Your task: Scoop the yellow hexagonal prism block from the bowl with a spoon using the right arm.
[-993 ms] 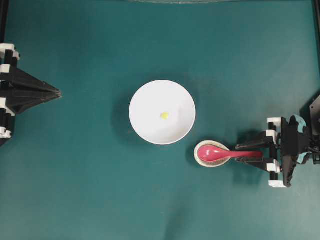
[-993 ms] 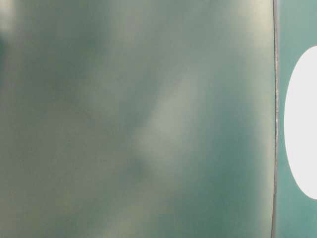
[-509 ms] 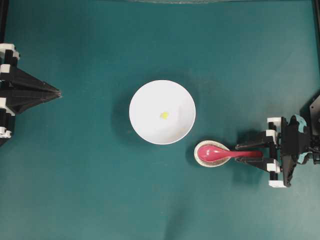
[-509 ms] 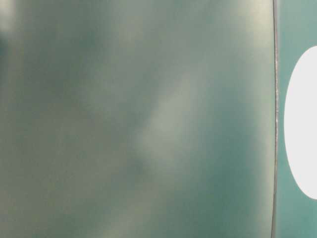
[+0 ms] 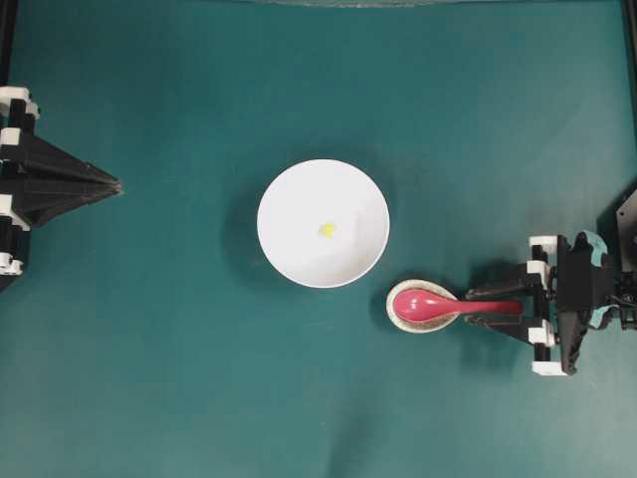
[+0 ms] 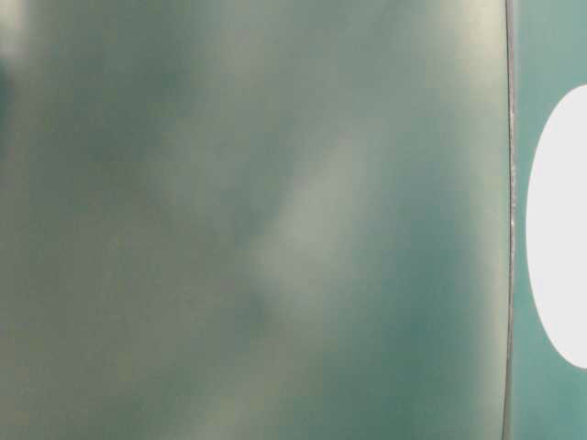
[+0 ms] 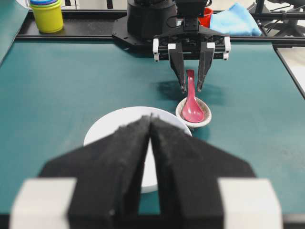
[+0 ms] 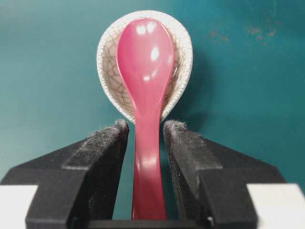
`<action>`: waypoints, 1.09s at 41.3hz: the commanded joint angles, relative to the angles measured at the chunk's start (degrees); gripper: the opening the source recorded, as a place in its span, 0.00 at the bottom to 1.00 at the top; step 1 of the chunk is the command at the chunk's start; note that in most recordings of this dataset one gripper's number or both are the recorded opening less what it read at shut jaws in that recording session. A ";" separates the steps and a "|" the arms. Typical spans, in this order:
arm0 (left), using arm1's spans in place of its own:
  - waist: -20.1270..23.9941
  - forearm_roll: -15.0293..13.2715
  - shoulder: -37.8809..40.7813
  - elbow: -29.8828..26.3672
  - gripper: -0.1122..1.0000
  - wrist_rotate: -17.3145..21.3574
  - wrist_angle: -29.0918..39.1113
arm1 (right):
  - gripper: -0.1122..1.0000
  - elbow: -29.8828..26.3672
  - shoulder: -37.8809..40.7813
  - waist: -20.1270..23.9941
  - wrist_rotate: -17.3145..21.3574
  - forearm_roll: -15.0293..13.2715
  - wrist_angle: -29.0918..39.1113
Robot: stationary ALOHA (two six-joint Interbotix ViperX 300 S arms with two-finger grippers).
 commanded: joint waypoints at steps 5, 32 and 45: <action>0.00 0.18 0.18 -1.76 0.18 0.09 -0.26 | 0.50 -0.44 -0.44 0.00 0.00 0.97 -0.62; 0.00 0.18 0.26 -1.76 0.18 0.09 -0.26 | 0.50 -0.62 -0.44 0.00 0.00 0.97 -0.35; -0.09 0.18 0.26 -1.67 0.18 0.09 -0.26 | 0.45 -0.62 -0.44 0.00 0.00 0.97 -0.35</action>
